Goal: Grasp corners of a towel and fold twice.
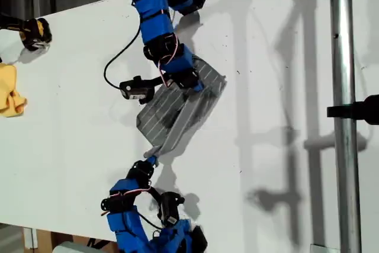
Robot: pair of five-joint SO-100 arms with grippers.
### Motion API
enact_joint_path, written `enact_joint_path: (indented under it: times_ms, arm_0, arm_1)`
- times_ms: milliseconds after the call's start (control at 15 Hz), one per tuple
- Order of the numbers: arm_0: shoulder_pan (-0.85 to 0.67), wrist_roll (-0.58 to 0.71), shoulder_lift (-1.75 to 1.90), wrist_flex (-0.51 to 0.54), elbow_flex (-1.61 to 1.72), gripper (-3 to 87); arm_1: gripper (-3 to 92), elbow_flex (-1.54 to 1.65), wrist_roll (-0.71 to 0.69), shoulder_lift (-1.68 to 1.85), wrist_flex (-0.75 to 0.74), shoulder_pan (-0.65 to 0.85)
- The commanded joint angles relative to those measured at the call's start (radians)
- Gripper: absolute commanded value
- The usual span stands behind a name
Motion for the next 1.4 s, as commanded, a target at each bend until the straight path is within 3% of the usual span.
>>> enact_joint_path:
  times_ms: [0,200,267,467,733,933,1133,1333]
  arm_0:
    - [-0.049,0.087,-0.216,0.037,-0.328,-1.6]
    - [-0.054,0.167,-0.494,0.086,-0.735,-1.6]
    - [-0.061,0.172,-0.538,0.060,-0.785,-1.6]
    - [-0.072,0.201,-0.557,-0.021,-0.756,-1.6]
    - [-0.067,0.215,-0.549,-0.054,-0.727,-1.6]
    - [-0.081,0.222,-0.506,-0.054,-0.706,-1.6]
    - [-0.106,0.221,-0.518,-0.077,-0.686,-1.5]
    - [-0.114,0.221,-0.540,-0.081,-0.667,-1.5]
  arm_1:
    - [-0.1,0.057,0.005,0.138,0.055,0.083]
    - [-0.1,0.101,0.017,0.178,0.158,0.160]
    - [-0.1,0.109,0.020,0.184,0.195,0.184]
    - [-0.1,0.160,0.023,0.249,0.273,0.264]
    - [-0.1,0.351,-0.025,0.426,0.253,0.393]
    - [-0.1,0.437,-0.061,0.601,0.334,0.474]
    - [-0.1,0.449,-0.063,0.637,0.350,0.463]
    - [-0.1,0.477,-0.044,0.624,0.272,0.385]
